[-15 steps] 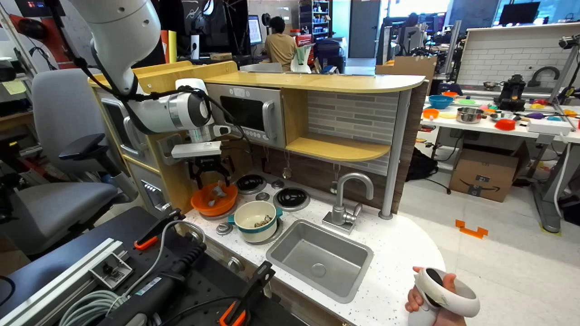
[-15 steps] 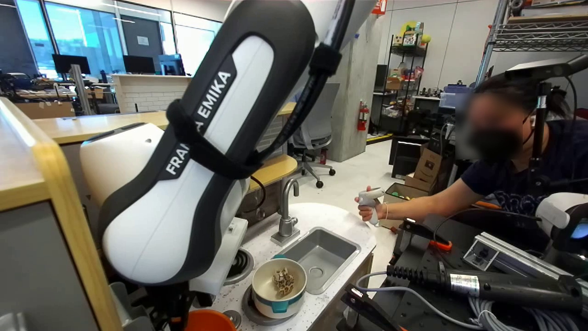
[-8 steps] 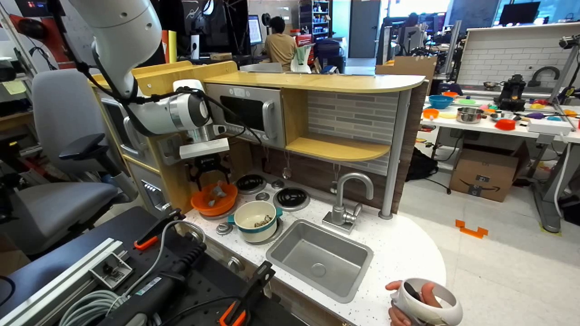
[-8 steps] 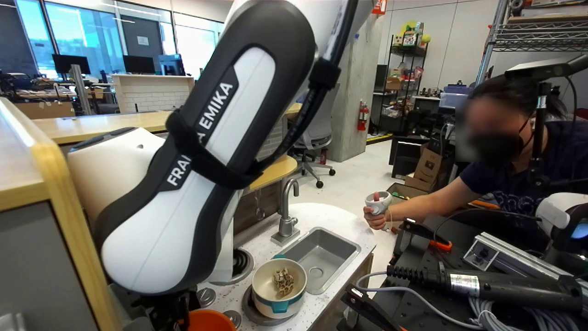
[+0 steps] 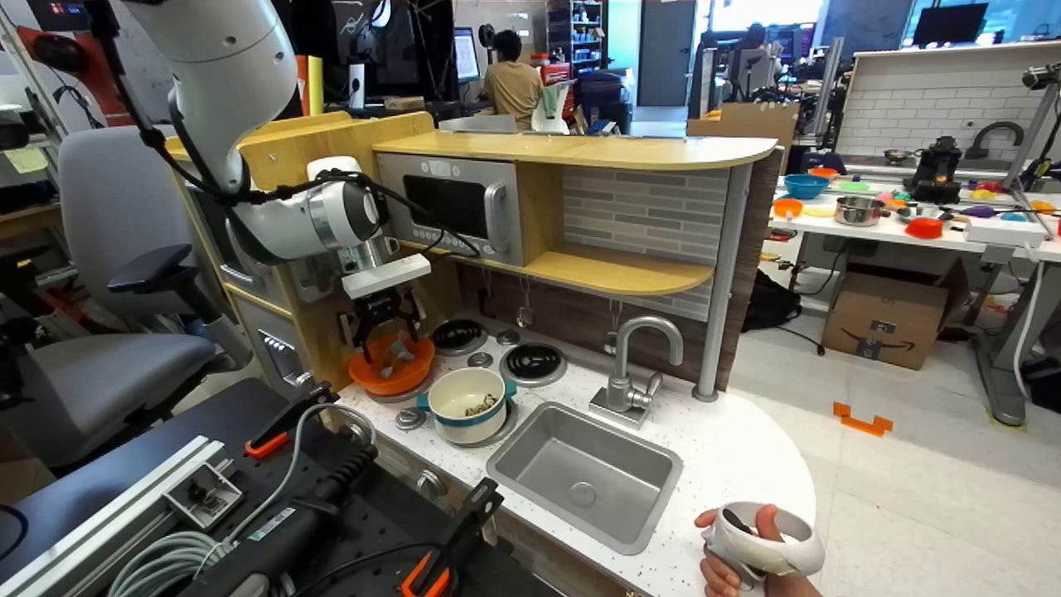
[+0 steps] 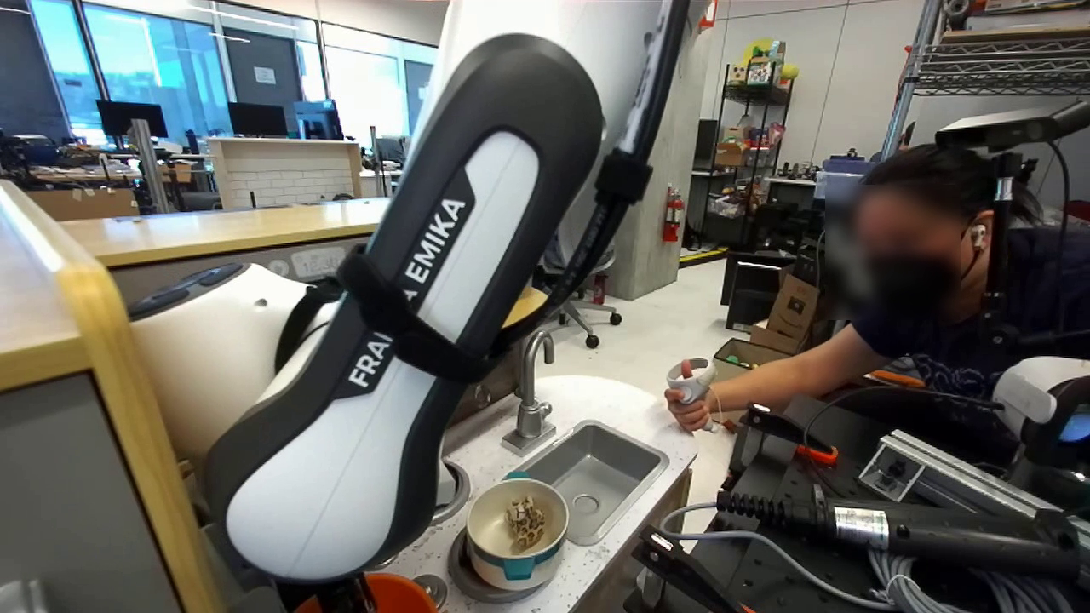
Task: Move the plush toy from the orange container to the sink
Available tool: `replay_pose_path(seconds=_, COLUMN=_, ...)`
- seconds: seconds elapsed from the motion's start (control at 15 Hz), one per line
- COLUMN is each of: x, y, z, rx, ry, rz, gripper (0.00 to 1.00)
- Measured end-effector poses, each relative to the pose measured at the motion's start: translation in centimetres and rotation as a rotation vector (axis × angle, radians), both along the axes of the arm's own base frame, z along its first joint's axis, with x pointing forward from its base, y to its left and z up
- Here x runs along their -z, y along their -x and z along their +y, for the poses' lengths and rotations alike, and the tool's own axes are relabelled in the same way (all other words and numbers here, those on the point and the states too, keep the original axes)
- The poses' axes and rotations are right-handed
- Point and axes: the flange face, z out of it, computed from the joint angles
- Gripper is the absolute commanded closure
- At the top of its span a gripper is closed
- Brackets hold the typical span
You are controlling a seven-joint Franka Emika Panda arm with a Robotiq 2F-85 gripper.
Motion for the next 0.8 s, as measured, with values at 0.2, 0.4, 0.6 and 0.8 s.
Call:
replay_pose_path(seconds=0.2, x=0.37, y=0.18, z=-0.21, rx=-0.035, ry=0.015, rz=0.010, gripper=0.00)
replay_pose_path(seconds=0.4, x=0.43, y=0.14, z=-0.34, rx=-0.057, ry=0.029, rz=0.002, gripper=0.00)
replay_pose_path(seconds=0.6, x=0.48, y=0.16, z=-0.35, rx=-0.059, ry=0.029, rz=-0.003, gripper=0.00)
replay_pose_path(seconds=0.8, x=0.70, y=0.39, z=-0.25, rx=-0.043, ry=0.005, rz=-0.019, gripper=0.00)
